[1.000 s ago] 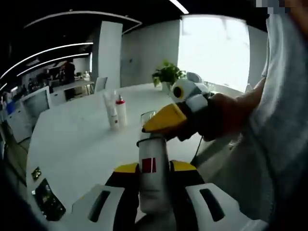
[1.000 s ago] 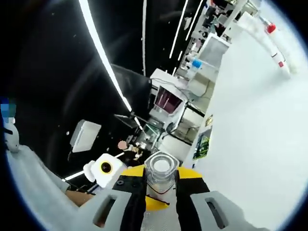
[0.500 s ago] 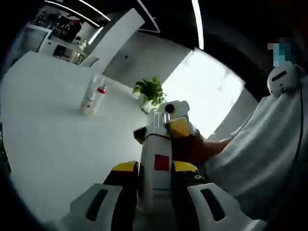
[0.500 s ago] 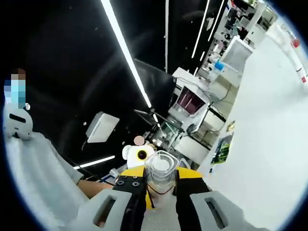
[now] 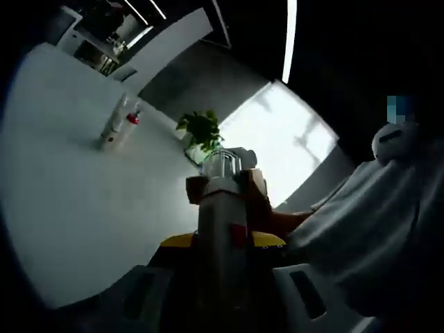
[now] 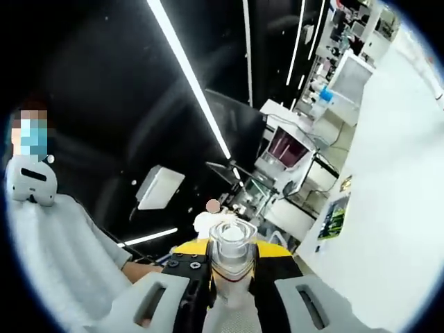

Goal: Arrange the skincare products in the storage area until every visible bottle or jar stands upright without overlapping.

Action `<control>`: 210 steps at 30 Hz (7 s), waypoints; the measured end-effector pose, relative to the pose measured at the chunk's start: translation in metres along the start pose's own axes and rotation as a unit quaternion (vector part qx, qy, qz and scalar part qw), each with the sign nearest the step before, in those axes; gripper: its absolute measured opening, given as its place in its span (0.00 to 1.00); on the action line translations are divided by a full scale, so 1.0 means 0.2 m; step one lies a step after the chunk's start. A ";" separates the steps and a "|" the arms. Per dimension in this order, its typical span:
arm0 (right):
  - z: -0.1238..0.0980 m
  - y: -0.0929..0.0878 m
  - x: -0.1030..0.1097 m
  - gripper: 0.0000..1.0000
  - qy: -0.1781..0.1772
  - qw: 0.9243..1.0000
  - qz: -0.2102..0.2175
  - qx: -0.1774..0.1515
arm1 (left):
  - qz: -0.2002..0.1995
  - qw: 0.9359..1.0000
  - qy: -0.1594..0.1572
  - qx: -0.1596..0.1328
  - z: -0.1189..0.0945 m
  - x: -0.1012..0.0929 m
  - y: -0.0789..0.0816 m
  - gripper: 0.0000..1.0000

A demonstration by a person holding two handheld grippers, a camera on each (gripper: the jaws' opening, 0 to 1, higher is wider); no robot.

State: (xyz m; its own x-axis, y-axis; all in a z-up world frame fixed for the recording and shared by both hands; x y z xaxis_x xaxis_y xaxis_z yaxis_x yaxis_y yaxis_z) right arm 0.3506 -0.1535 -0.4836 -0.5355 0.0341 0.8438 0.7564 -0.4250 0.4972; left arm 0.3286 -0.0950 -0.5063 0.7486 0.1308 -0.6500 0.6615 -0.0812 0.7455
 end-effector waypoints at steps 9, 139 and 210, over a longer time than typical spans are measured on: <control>-0.03 0.00 -0.11 0.14 -0.055 0.998 0.026 -0.013 | 0.095 0.989 0.110 0.004 0.01 0.07 0.01 0.24; -0.12 -0.03 -0.26 0.13 -0.243 0.957 -0.148 0.062 | 0.356 0.843 0.331 0.231 -0.08 0.40 -0.21 0.17; -0.80 0.65 -0.67 0.13 -0.472 0.845 -0.249 0.020 | 0.364 0.821 0.355 0.260 -0.12 0.44 -0.21 0.08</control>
State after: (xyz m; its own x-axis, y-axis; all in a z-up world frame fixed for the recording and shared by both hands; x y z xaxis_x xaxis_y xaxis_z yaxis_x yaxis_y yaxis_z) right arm 0.4612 -0.3584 -0.5650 -0.2668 0.9150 0.3026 0.5468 -0.1148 0.8294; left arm 0.3654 -0.0555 -0.5918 0.8612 0.3885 0.3278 0.1178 -0.7799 0.6147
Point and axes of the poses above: the point that each gripper's makers call its tool centre point, and the gripper's own axes: z roughly forward along the fingers, x roughly to its left, y roughly out of its top, the point moved 4 cm from there along -z, roughly backward along the fingers, and after that the axes turned 4 degrees about z, right-handed, at the moved point
